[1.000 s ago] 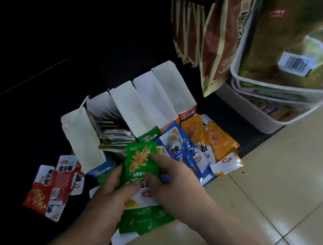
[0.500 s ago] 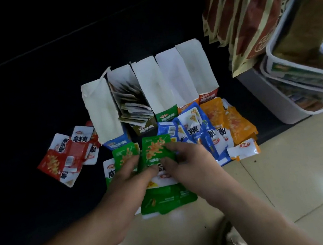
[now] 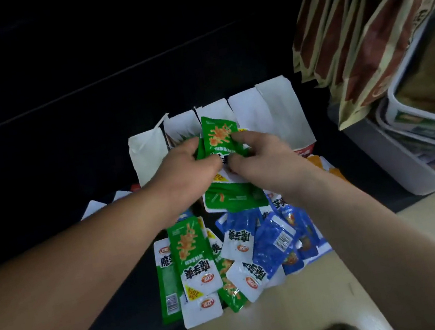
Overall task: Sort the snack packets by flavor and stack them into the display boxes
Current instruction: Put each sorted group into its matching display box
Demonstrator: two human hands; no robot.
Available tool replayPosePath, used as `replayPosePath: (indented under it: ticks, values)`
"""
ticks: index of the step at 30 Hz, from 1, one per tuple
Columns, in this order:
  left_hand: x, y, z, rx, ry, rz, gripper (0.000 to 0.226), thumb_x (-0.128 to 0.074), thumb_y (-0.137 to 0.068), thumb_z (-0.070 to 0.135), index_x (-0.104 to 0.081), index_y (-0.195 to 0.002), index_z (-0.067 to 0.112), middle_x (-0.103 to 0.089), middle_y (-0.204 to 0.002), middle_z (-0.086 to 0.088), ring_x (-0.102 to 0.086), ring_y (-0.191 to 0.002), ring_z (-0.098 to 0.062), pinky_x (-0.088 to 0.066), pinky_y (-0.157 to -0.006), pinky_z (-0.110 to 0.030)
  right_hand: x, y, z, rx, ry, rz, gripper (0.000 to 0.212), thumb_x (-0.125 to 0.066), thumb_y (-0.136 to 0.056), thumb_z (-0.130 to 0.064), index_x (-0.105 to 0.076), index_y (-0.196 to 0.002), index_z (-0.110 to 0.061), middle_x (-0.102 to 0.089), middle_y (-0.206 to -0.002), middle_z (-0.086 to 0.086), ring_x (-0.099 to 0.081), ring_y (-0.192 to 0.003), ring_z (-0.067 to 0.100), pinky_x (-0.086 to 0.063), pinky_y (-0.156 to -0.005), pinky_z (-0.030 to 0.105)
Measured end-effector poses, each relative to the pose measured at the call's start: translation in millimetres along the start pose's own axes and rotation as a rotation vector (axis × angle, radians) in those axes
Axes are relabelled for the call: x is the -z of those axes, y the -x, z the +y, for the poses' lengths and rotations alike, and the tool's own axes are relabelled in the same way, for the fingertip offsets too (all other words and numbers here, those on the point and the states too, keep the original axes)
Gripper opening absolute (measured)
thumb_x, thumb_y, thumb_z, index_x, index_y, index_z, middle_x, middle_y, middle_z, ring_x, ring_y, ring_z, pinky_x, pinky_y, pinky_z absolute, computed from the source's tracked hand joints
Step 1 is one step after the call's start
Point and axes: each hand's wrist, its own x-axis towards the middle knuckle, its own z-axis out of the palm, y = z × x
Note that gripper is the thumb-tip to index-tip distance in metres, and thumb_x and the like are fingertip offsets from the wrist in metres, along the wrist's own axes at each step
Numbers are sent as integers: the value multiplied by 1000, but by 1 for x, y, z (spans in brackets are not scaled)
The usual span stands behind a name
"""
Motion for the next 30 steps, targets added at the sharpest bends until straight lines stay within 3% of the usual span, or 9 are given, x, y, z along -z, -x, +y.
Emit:
replayPosePath:
  ticks: [4,7,13,17,19,21,23,26,30]
  values:
    - [4,-27,3,4,-66,-20,24,-65,-94,18,-72,-115,27,-78,-89,-4,-77,-76,-21,-66,-70,-40,4,-29,-3,-89,-51,-20,38,-69,-86,-14,-66,-124,-19,-74,-103,8,-74,-89,17,-60,-82,30]
    - [0,-41,10,14,-156,19,6,-68,-93,24,-71,-96,20,-74,-82,-9,-74,-67,-24,-60,-56,-30,2,-40,7,-149,-48,-39,24,-64,-78,-16,-74,-100,-17,-66,-118,19,-74,-94,27,-63,-74,38]
    - [-6,-61,17,24,-84,105,40,-72,-93,41,-72,-100,2,-76,-95,-18,-77,-75,-31,-66,-73,-47,9,-41,14,-131,-200,81,13,-60,-104,-19,-69,-96,-17,-76,-96,14,-76,-81,34,-66,-74,45]
    - [0,-47,8,-56,-56,218,19,-64,-97,36,-64,-87,20,-73,-96,-21,-74,-88,-35,-63,-87,-48,12,-24,13,-68,-145,166,15,-56,-106,-26,-65,-96,-21,-72,-95,7,-75,-90,40,-64,-82,52]
    - [8,-31,-3,-114,-83,266,8,-65,-97,24,-68,-90,26,-74,-92,-6,-72,-89,-25,-61,-89,-42,9,-16,19,18,-62,227,11,-57,-104,-26,-67,-101,-21,-72,-98,2,-75,-93,35,-62,-88,50]
    - [16,-12,-16,-138,-65,285,11,-65,-98,18,-70,-99,29,-72,-92,7,-70,-85,-12,-60,-87,-34,4,-8,26,84,5,268,17,-59,-102,-27,-71,-110,-18,-73,-104,1,-73,-95,23,-61,-91,39]
    - [21,11,-30,-138,-49,304,16,-65,-98,18,-71,-96,33,-73,-84,9,-69,-74,-5,-59,-77,-29,-5,4,33,131,70,336,22,-58,-102,-26,-72,-117,-17,-71,-107,2,-67,-82,11,-54,-76,15]
    - [21,45,-65,-48,-18,348,16,-65,-98,18,-75,-94,30,-74,-83,15,-69,-71,-3,-59,-69,-28,-36,36,39,245,120,430,18,-58,-100,-22,-73,-110,-23,-69,-104,1,-63,-80,9,-49,-71,17]
    - [7,84,-129,236,-77,251,19,-67,-95,15,-73,-82,27,-75,-83,10,-70,-80,-4,-56,-75,-30,-94,69,58,179,121,70,19,-57,-99,-12,-74,-106,-18,-69,-91,-7,-64,-77,6,-49,-66,18]
